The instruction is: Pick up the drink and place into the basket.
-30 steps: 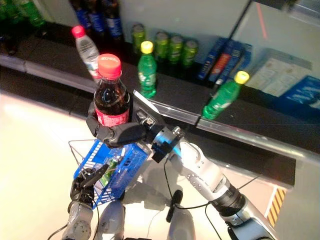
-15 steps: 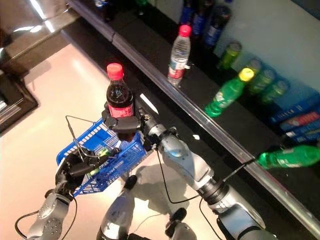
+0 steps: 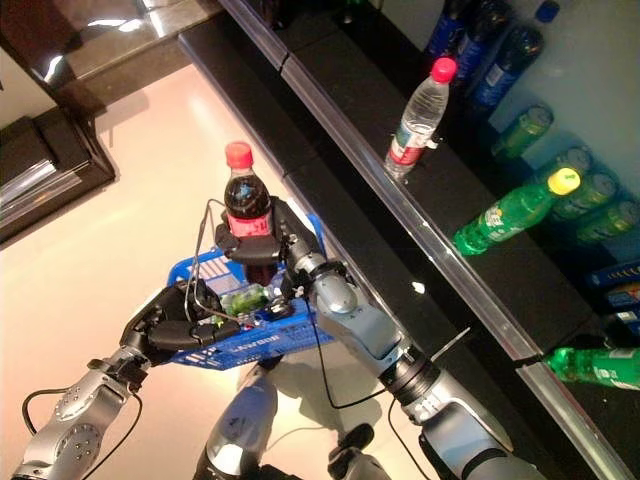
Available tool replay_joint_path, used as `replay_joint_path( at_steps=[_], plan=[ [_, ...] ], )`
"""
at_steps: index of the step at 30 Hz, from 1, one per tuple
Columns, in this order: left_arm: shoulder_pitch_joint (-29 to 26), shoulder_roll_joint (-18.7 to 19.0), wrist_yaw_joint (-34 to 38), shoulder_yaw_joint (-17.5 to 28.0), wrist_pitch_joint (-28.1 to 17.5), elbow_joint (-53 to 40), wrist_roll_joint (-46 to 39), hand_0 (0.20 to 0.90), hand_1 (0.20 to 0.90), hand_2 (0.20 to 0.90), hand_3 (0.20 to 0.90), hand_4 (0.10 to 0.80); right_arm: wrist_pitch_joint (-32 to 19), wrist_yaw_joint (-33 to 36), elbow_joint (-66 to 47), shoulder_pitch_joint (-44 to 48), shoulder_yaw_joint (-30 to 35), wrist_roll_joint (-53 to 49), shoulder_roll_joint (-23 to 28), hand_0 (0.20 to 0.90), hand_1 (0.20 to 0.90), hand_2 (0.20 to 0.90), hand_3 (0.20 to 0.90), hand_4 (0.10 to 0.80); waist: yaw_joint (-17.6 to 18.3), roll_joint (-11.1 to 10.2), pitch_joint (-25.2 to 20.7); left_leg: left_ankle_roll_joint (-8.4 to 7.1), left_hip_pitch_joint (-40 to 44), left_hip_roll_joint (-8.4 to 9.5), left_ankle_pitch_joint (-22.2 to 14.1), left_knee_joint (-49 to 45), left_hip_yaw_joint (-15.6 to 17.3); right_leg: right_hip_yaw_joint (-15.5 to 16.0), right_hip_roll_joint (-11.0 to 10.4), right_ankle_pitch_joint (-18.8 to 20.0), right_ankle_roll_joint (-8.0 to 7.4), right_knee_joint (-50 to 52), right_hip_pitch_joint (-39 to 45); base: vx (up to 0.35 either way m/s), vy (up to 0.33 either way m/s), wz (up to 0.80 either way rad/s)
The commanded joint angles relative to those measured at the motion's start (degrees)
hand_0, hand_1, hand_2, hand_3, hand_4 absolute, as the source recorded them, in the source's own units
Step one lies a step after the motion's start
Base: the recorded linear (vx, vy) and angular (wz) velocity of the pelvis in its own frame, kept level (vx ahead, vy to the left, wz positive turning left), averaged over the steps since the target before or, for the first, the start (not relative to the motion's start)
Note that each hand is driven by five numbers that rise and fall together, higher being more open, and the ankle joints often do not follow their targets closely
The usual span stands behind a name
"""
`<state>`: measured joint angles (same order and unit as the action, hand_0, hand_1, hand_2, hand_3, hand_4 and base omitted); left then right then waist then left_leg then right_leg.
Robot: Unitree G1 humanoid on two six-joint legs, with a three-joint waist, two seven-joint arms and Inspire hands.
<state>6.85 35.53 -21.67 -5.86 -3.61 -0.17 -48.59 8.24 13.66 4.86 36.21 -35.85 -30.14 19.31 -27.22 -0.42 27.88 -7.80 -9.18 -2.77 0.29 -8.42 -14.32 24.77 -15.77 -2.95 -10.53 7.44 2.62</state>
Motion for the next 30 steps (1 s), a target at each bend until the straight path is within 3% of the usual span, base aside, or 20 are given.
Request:
replay_joint_path(
  at_steps=[1, 6, 11, 18, 30],
  plan=[
    [-9.1, 2.8, -11.1, 4.5, -12.9, -21.8, -9.2, 0.3, 0.3, 0.3, 0.2, 0.1, -8.7, -1.0, 0.0, 11.6, -3.3, 6.7, -4.5, 0.3, 0.3, 0.3, 0.2, 0.1, -0.6, 0.9, -7.5, 3.36, -3.8, 3.62, 2.3, -3.6, 1.0, 0.5, 0.1, 0.8, 3.6, 2.1, 1.6, 0.016, -0.022, 0.11],
    [-8.9, 3.2, -13.7, 5.6, -12.7, -22.3, -11.6, 0.3, 0.3, 0.3, 0.2, 0.1, -9.7, -2.3, 10.5, 10.5, -4.1, 10.5, -4.3, 0.3, 0.3, 0.3, 0.2, 0.1, -1.7, 0.8, -6.2, 3.11, -4.6, 3.57, 1.9, -4.2, 0.8, 1.3, -0.1, 0.4, 3.71, 2.6, 1.4, 0.014, -0.027, 0.04],
    [-10.5, 3.5, -16.1, 5.4, -11.6, -22.1, -14.7, 0.3, 0.3, 0.3, 0.2, 0.1, -12.1, -4.9, 19.3, 9.1, -4.1, 6.4, -5.6, 0.3, 0.3, 0.3, 0.2, 0.1, -1.9, 0.3, -5.1, 2.95, -5.5, 3.27, 2.0, -4.0, 1.1, 1.7, 0.0, 0.7, 3.58, 2.4, 0.7, 0.0, -0.048, 0.07],
    [-12.0, 2.8, -17.3, 4.6, -10.5, -22.9, -15.7, 0.3, 0.3, 0.3, 0.2, 0.1, -9.8, -10.6, 27.1, 8.4, -7.7, 10.0, -6.9, 0.3, 0.3, 0.3, 0.2, 0.1, -2.1, 0.1, -4.0, 2.86, -6.0, 3.17, 2.0, -3.7, 1.4, 1.7, 0.0, 0.8, 3.27, 2.4, 0.0, 0.0, -0.021, 0.01],
    [-10.8, 2.4, -18.2, 5.2, -8.8, -24.9, -16.5, 0.3, 0.3, 0.3, 0.2, 0.1, -6.4, -27.0, 39.8, 9.8, -15.0, 30.2, -5.7, 0.3, 0.3, 0.3, 0.2, 0.1, -3.8, 0.5, -2.8, 2.91, -6.8, 3.33, 2.4, -3.2, 1.0, 2.8, -0.1, 0.7, 2.89, 2.6, -0.9, 0.001, -0.004, 0.0]
  ],
)
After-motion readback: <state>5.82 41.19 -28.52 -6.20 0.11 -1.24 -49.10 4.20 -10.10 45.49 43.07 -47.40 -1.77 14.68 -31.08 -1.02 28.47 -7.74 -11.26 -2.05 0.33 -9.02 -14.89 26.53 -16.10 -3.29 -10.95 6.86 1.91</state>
